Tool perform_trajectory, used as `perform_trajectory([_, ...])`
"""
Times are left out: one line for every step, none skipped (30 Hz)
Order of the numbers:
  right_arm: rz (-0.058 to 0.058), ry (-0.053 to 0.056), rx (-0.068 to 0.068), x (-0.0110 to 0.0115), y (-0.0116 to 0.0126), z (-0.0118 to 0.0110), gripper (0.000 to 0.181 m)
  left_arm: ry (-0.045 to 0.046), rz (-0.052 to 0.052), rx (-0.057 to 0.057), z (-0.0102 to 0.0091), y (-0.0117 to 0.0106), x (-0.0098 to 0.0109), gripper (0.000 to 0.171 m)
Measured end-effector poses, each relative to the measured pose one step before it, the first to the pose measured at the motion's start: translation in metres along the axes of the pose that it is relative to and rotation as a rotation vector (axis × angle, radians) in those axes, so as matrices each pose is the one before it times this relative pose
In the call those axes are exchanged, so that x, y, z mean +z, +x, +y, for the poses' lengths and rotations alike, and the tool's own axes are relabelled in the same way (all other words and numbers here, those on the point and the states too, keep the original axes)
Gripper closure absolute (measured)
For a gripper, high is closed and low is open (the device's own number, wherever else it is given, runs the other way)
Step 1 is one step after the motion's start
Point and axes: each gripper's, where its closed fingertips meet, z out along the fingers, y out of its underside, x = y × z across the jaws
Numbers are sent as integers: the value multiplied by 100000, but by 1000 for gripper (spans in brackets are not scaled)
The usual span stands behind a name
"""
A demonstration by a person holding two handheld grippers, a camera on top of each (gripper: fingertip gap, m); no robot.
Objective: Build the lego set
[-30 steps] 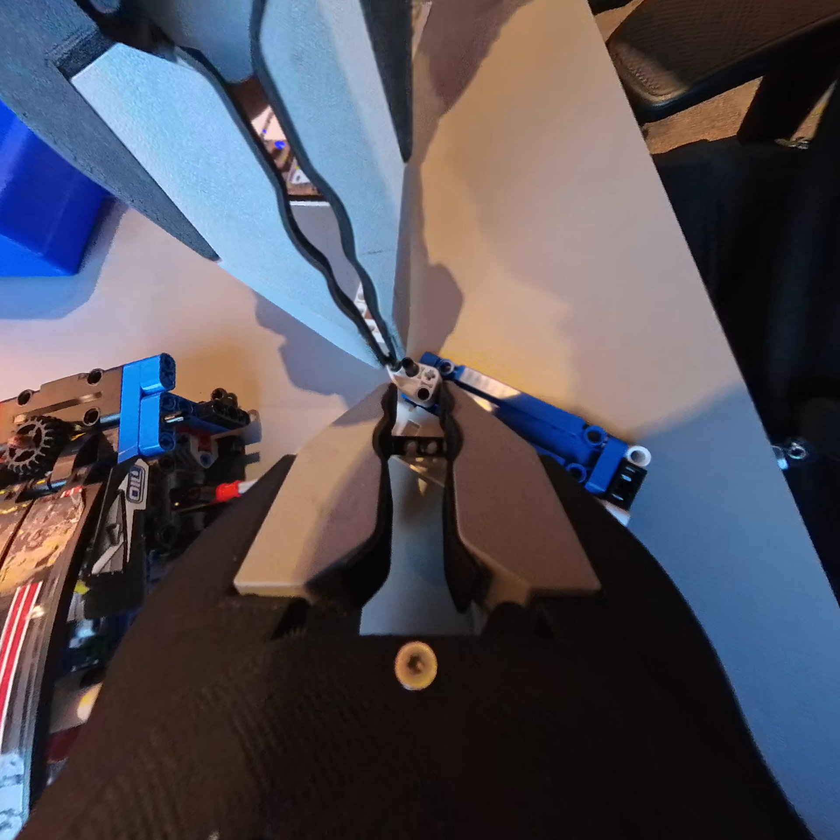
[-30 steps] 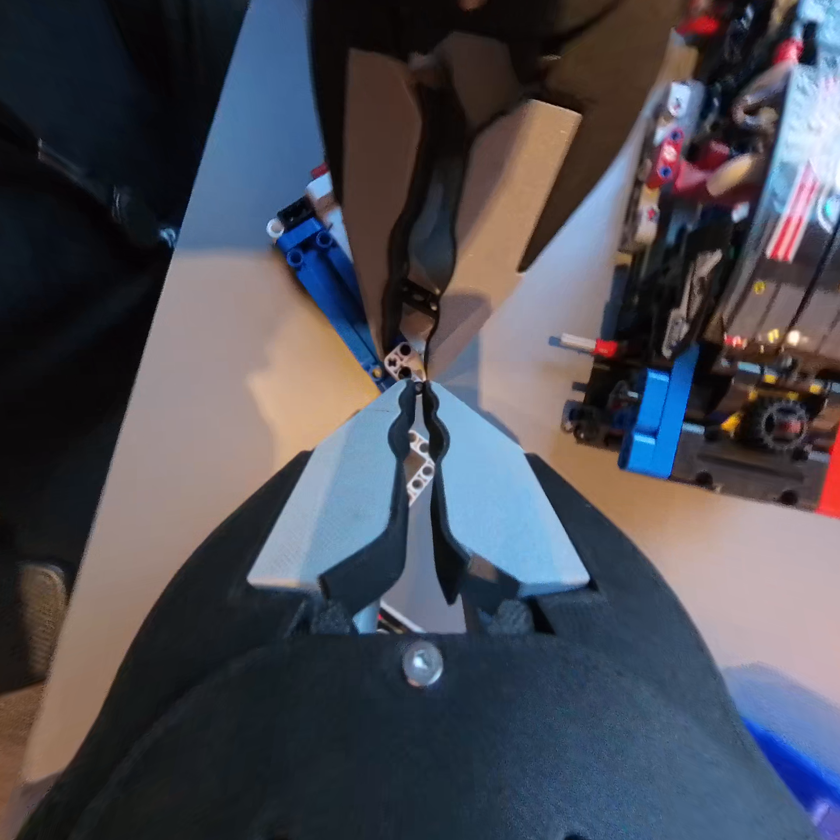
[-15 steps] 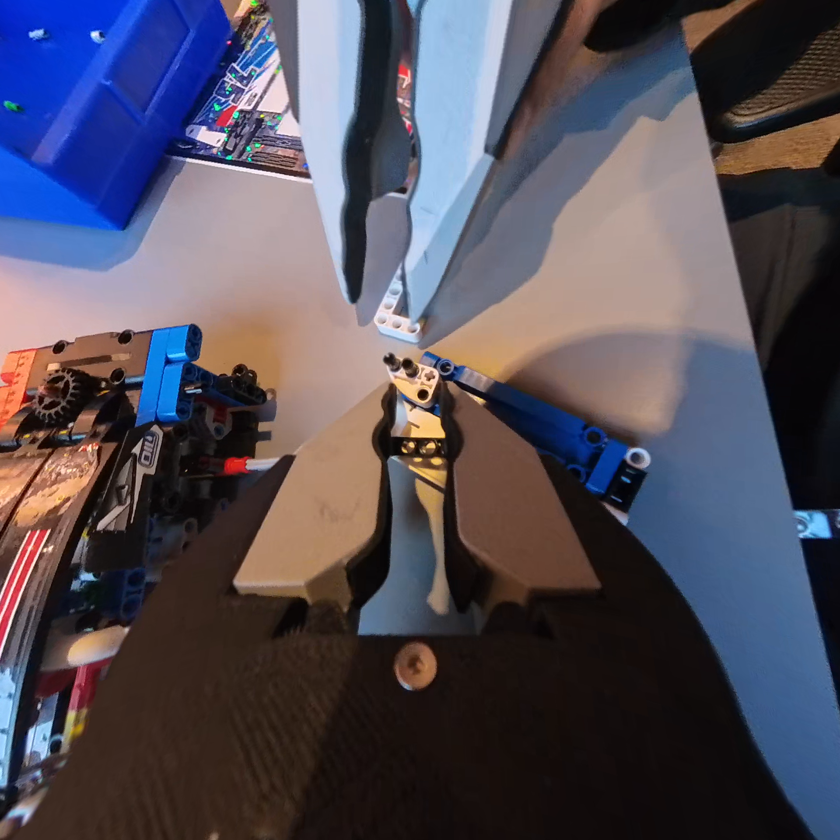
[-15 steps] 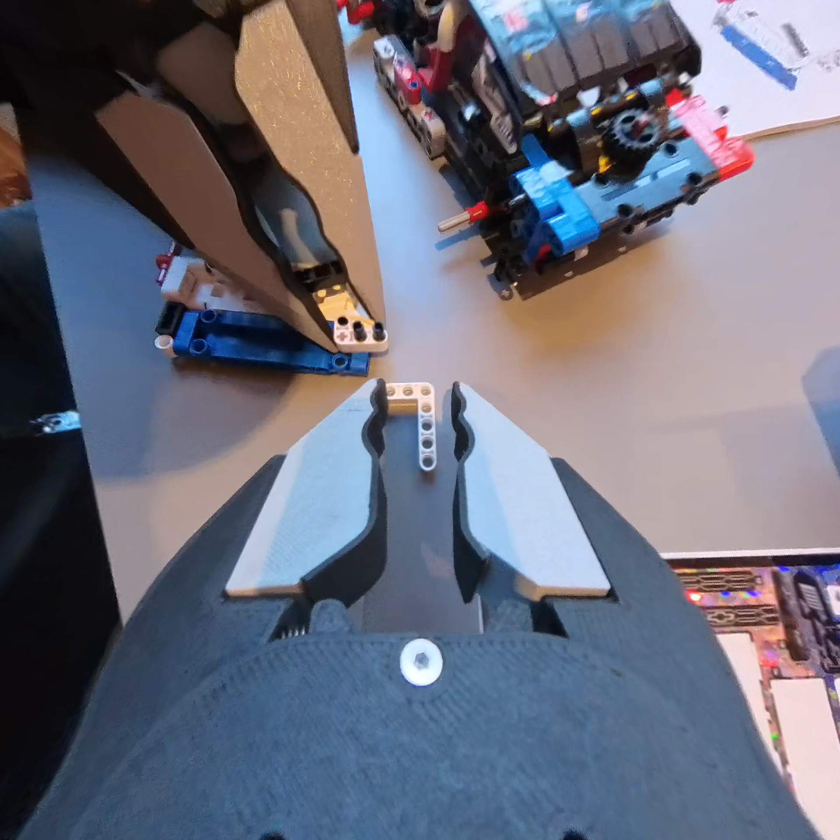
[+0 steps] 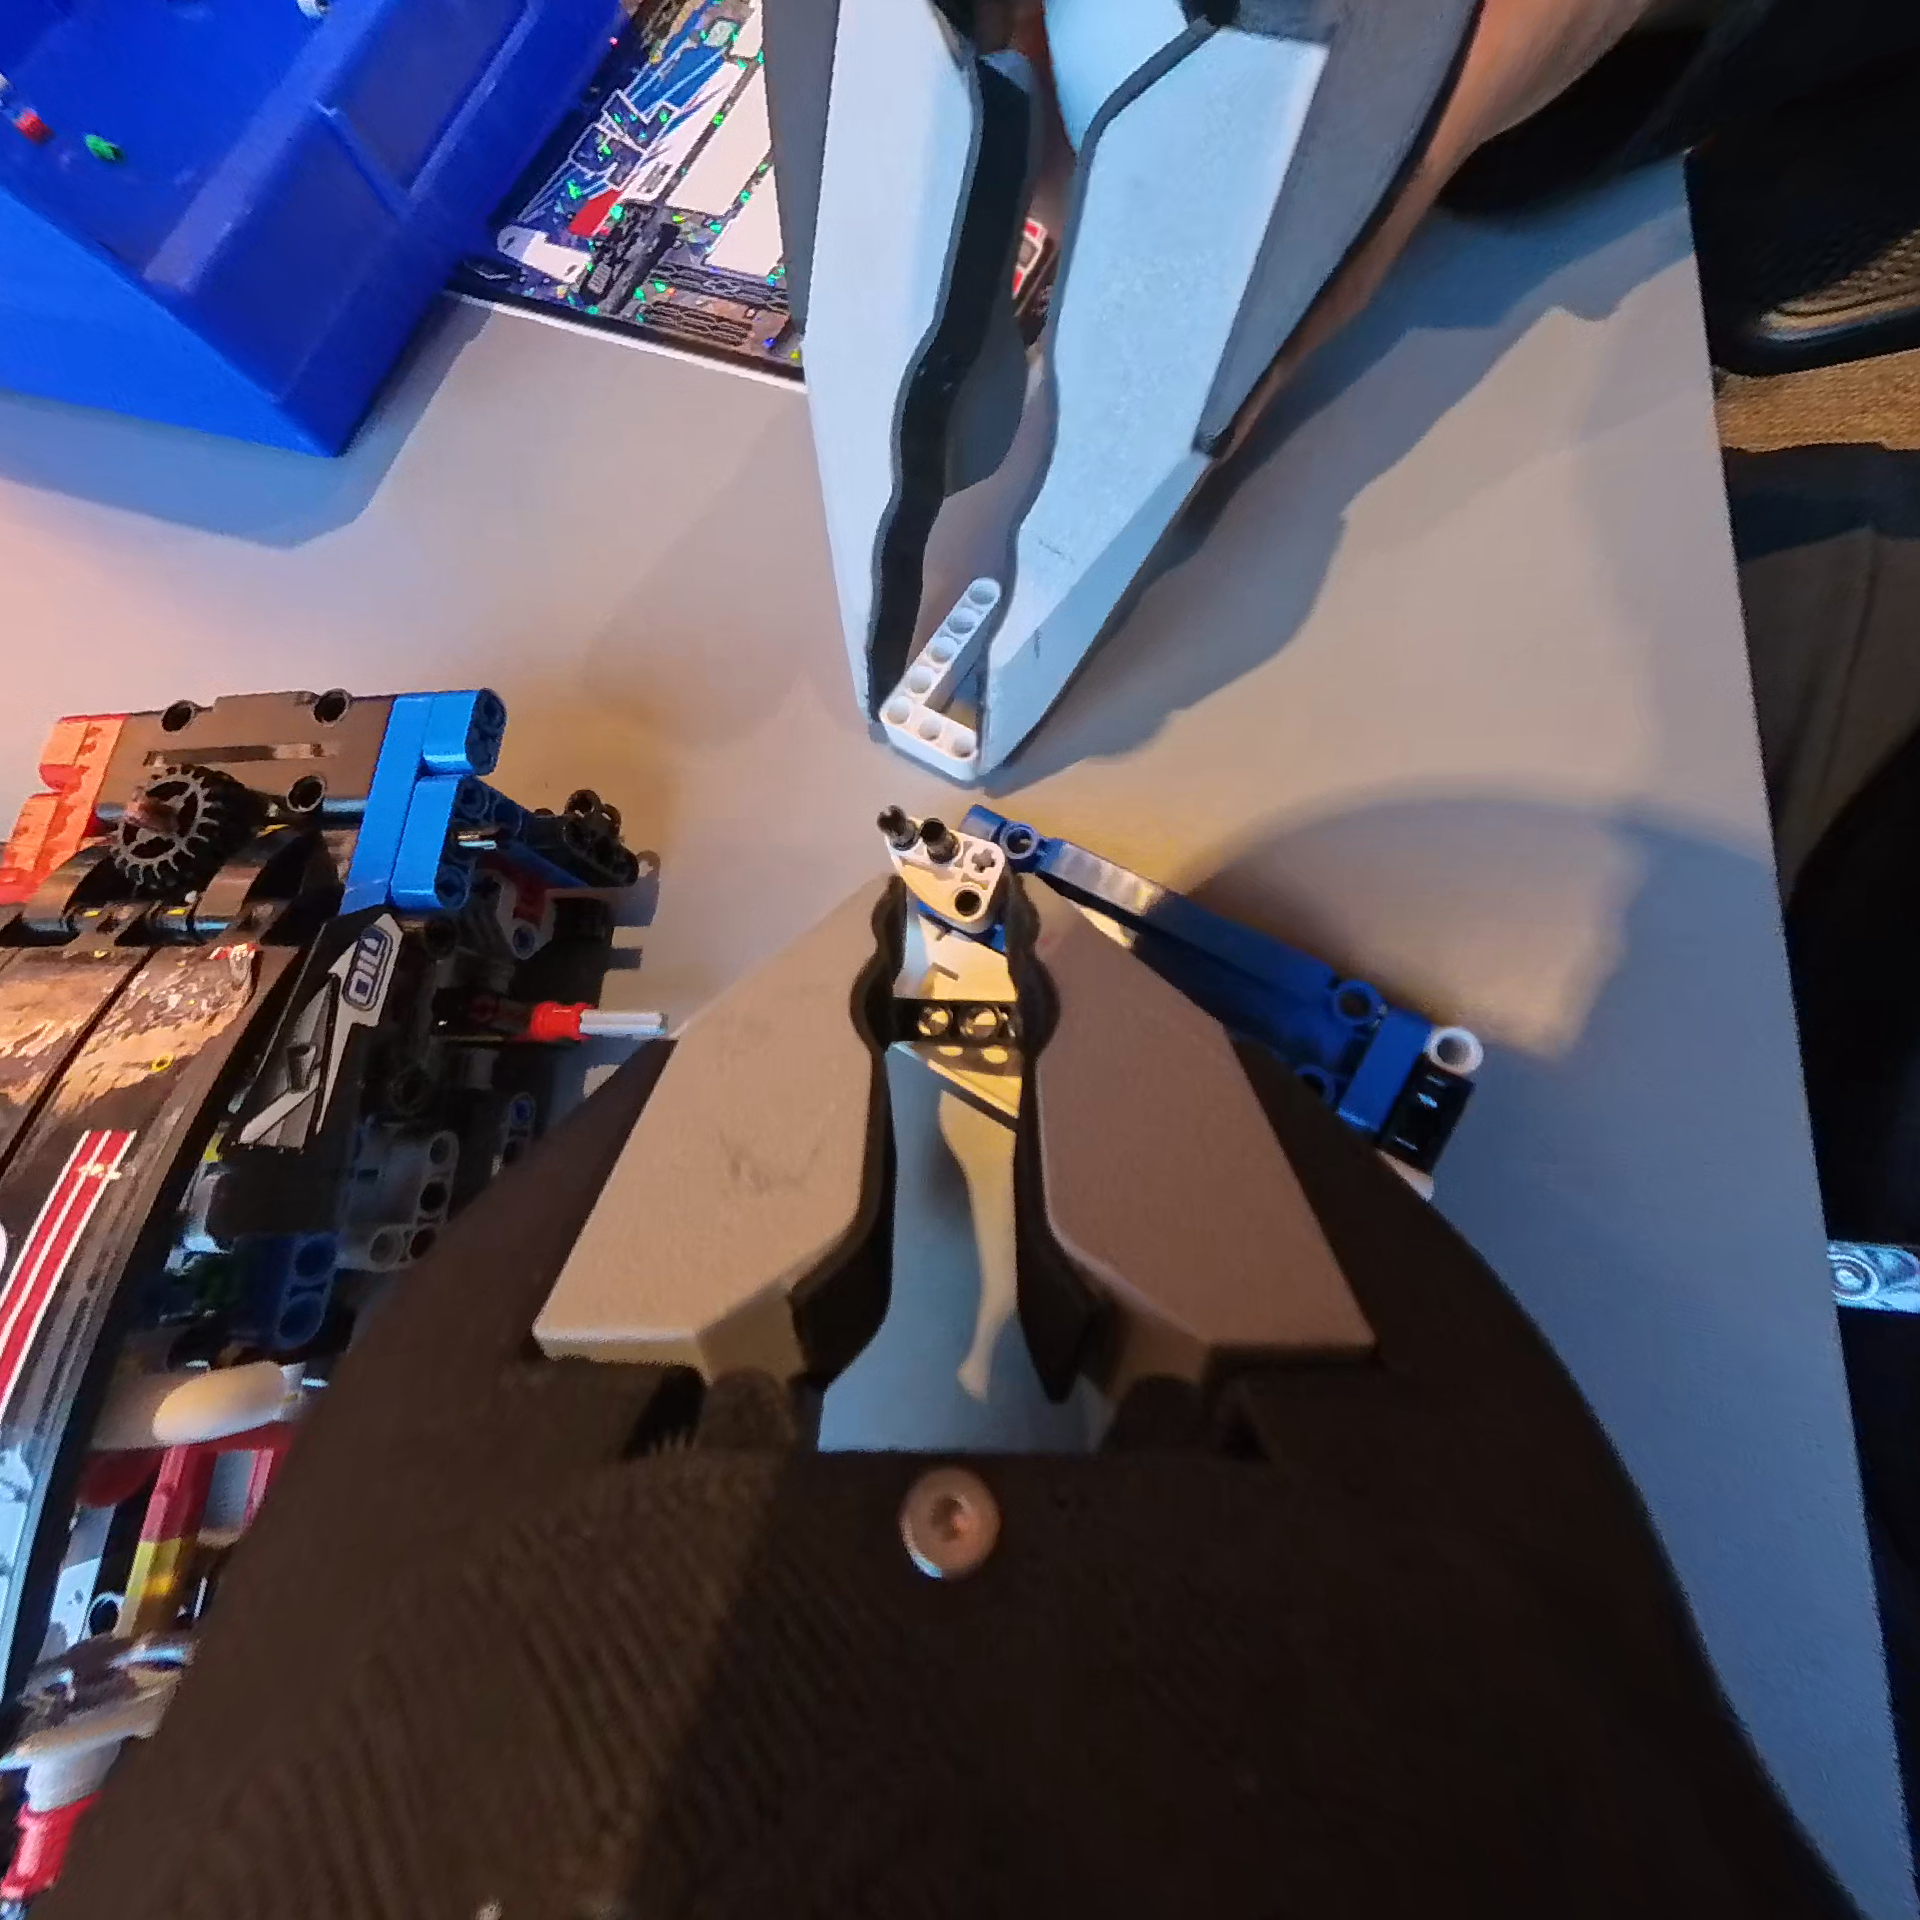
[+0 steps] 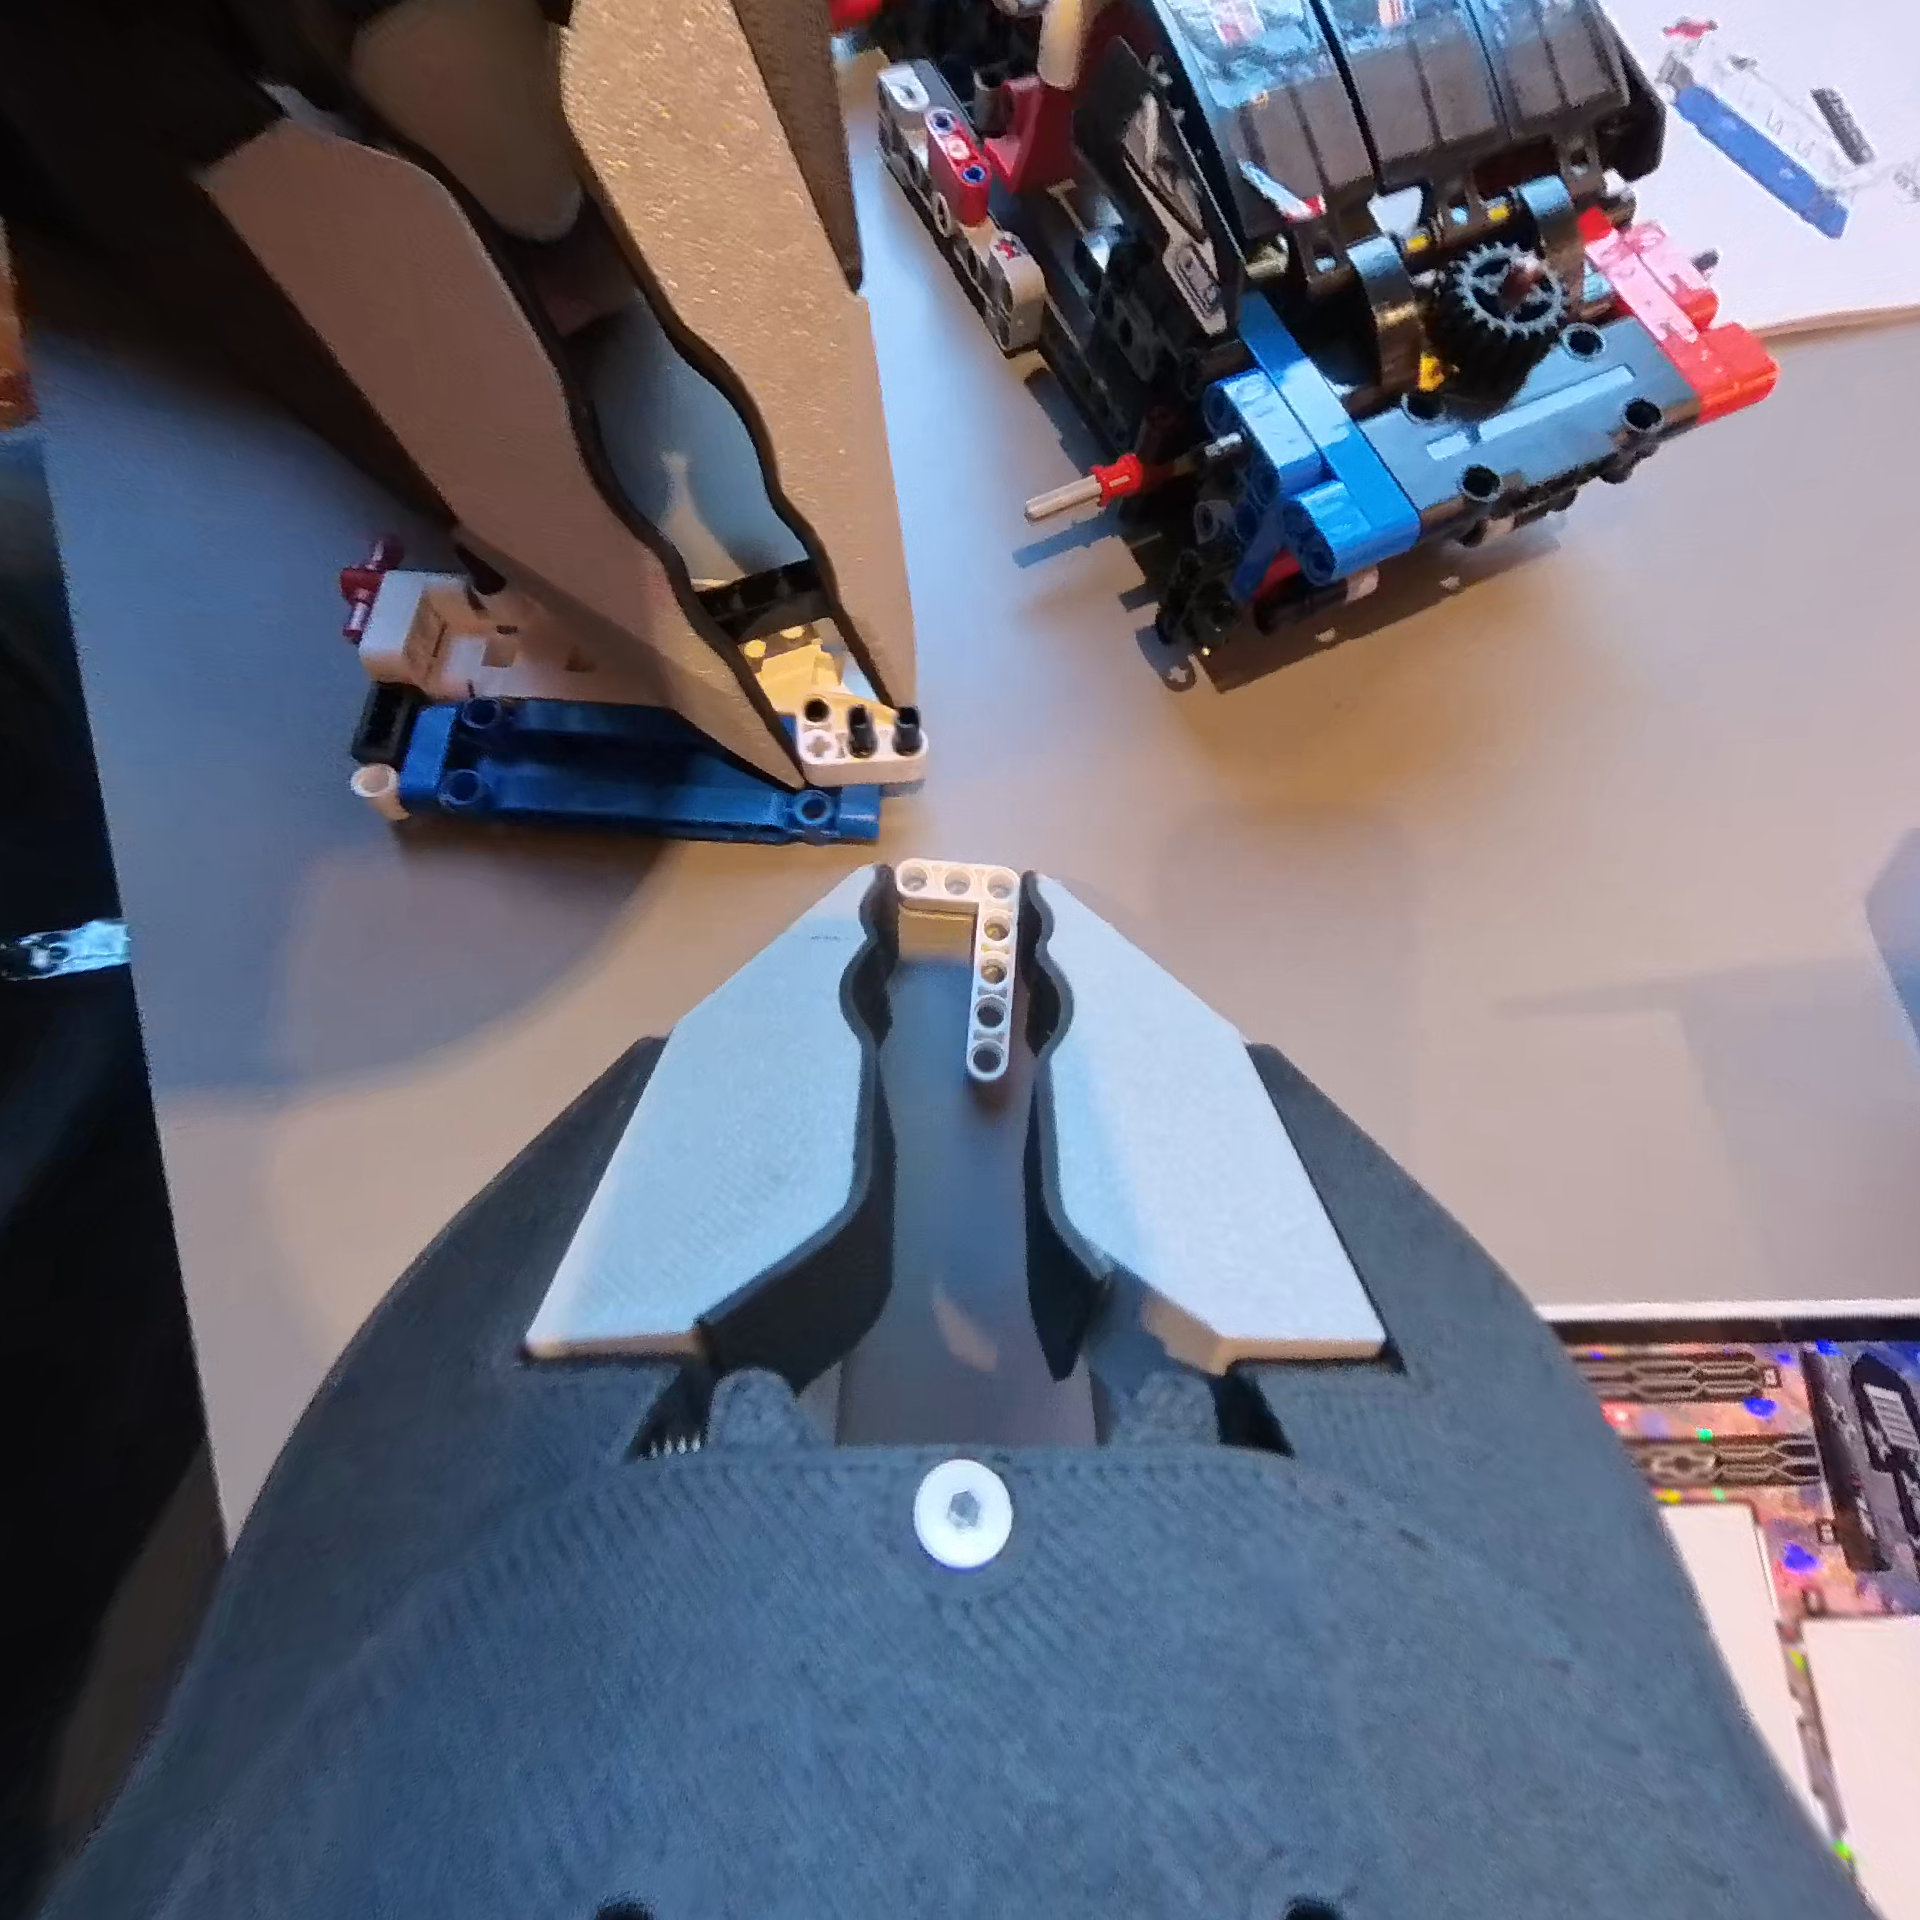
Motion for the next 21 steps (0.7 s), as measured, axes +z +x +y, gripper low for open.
perform_trajectory([-1548, 1955, -717, -172, -204, -309, 161, 58, -559, -210, -13, -37, -12, 155])
perform_trajectory([-2515, 2458, -692, -235, -298, -446, 161, 5, -454, -112, -6, -38, -13, 154])
perform_trajectory([-2517, 1905, -559, -241, -233, -427, 161, 6, -43, -315, 10, -23, -16, 153])
perform_trajectory([-1589, 1192, -350, -246, -41, -366, 161, 26, 554, -459, 4, 47, -22, 152])
perform_trajectory([-2293, 1368, -888, -204, -133, -431, 161, 76, 1064, -415, 3, 108, -40, 148])
perform_trajectory([-2309, 824, -843, -130, -121, -380, 161, 43, 788, -722, 24, 49, -36, 144])
perform_trajectory([-965, -337, -473, -17, 80, -251, 161, -152, 728, -882, 34, 30, -28, 143])
perform_trajectory([-2050, -563, -1010, 55, -116, -235, 161, -52, 931, -618, 27, 50, -18, 143])
perform_trajectory([-2567, -471, -1118, 96, -258, -273, 161, 16, 582, -420, 35, 20, -40, 143])
perform_trajectory([-743, -900, -1057, 113, -48, -186, 161, -17, 488, 29, 30, 15, -54, 142])
perform_trajectory([33, -1229, -1533, 116, 41, -74, 161, -61, 339, 274, 47, 3, -73, 142])
perform_trajectory([-301, -1000, -1600, 124, -37, -52, 161, -162, 549, 247, 62, 38, -67, 142])
perform_trajectory([-235, -1130, -1051, 117, -32, -15, 161, -165, 992, 143, 78, 114, -40, 143])
perform_trajectory([-410, -1336, -699, 120, -59, 20, 161, -67, 1878, -188, 69, 235, 23, 147])
perform_trajectory([-776, -1075, -582, 120, -118, 8, 161, -236, 2530, -514, 81, 310, 55, 150])
perform_trajectory([-530, -786, -568, 105, -83, -44, 161, -292, 1464, -935, 24, 138, 23, 152])
perform_trajectory([-409, -634, -685, 108, -67, -61, 161, -46, 794, -574, 6, 43, 19, 153])
perform_trajectory([-619, -800, -554, 96, -103, -53, 161, 56, 315, -227, 6, 7, 7, 153])
perform_trajectory([-8, -747, -388, 91, -18, -55, 161, 15, 78, -120, 8, -12, 7, 153])
perform_trajectory([393, -305, -586, 79, 39, -106, 161, 63, -345, 75, -13, -32, 7, 154])
perform_trajectory([-379, -446, -596, 82, -78, -59, 161, 3, -233, 270, 7, 0, 4, 154])
